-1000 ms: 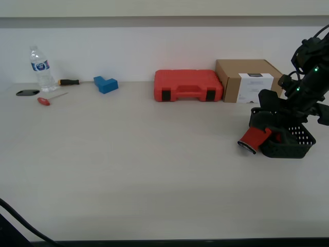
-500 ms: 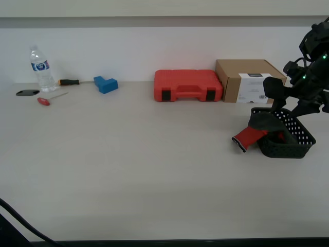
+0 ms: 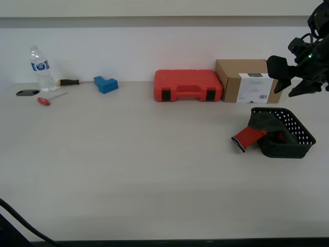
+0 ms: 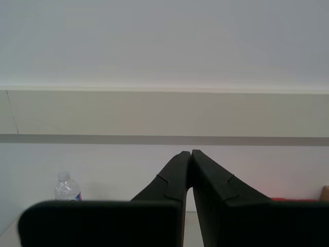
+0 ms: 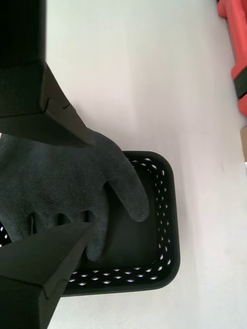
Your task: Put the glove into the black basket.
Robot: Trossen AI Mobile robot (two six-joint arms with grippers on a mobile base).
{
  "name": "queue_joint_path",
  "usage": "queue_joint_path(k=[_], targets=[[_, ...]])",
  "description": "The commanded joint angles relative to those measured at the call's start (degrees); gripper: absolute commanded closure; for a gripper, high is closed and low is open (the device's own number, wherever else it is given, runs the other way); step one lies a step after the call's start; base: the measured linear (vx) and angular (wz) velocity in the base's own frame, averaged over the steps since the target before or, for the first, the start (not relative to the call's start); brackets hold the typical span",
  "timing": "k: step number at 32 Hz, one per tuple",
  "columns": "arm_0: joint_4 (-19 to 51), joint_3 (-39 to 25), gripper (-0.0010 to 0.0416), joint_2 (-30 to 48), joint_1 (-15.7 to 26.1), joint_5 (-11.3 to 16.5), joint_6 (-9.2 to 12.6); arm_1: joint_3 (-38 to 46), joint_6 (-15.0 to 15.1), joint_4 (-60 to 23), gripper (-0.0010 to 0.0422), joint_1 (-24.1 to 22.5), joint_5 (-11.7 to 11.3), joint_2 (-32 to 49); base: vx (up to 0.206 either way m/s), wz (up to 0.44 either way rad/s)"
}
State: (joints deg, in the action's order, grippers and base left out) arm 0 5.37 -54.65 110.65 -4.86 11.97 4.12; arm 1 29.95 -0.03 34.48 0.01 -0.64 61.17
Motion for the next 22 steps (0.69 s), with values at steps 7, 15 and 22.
queue_joint_path(k=[7, 15, 22], targets=[[-0.6, -0.1, 0.0195, 0.0, 0.0, 0.0, -0.1, 0.0, 0.1, 0.3, 0.0412, 0.0, 0.0, 0.0, 0.000, 0.000], [-0.7, -0.1, 0.0206, 0.0, 0.0, 0.0, -0.1, 0.0, 0.1, 0.3, 0.0412, 0.0, 0.0, 0.0, 0.000, 0.000], [-0.7, -0.1, 0.0206, 0.0, 0.0, 0.0, 0.0, 0.0, 0.1, 0.3, 0.0412, 0.0, 0.0, 0.0, 0.000, 0.000]])
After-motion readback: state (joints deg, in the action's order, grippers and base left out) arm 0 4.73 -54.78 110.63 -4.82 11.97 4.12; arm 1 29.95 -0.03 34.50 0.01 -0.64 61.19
